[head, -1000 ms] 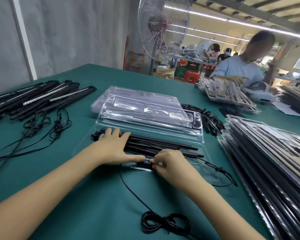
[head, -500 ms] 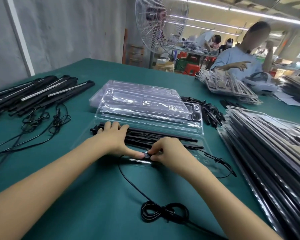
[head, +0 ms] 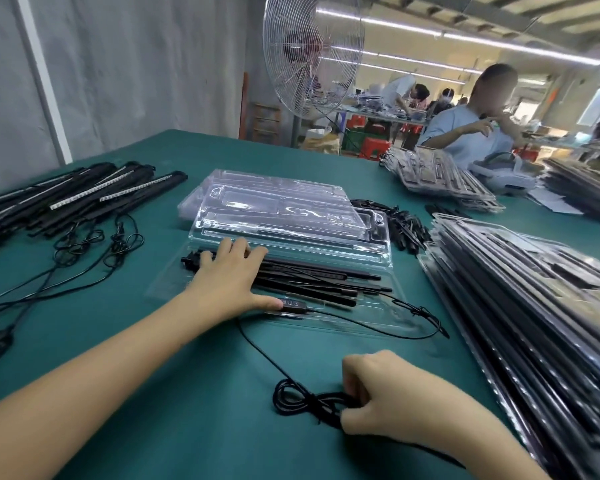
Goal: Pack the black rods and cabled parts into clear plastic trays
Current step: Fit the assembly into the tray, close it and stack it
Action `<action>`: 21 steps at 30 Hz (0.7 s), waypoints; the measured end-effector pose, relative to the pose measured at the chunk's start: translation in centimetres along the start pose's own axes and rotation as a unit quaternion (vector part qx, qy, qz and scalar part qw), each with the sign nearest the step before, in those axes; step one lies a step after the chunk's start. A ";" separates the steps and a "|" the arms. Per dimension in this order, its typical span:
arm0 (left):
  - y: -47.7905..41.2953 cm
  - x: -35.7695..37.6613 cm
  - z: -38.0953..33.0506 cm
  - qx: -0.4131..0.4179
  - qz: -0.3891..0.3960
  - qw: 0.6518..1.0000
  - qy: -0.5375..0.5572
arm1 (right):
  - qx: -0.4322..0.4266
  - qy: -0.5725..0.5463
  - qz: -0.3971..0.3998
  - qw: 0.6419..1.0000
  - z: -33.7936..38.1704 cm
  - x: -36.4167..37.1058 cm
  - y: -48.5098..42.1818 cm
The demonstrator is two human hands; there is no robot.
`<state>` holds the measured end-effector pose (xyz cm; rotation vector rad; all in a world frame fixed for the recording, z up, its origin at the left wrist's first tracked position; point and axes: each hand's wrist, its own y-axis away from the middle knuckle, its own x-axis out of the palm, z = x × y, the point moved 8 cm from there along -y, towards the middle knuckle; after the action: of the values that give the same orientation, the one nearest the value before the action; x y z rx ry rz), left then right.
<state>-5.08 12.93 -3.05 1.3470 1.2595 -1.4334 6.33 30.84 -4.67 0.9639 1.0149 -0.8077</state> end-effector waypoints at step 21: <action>9.5 -2.6 -0.4 -0.071 0.235 0.767 0.592 | -0.107 -0.905 -0.062 0.408 10.8 -10.2 -9.1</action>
<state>4.56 11.22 -1.83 2.3498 1.4952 0.0232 -1.74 18.67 4.83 -0.5606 -0.8284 -1.1765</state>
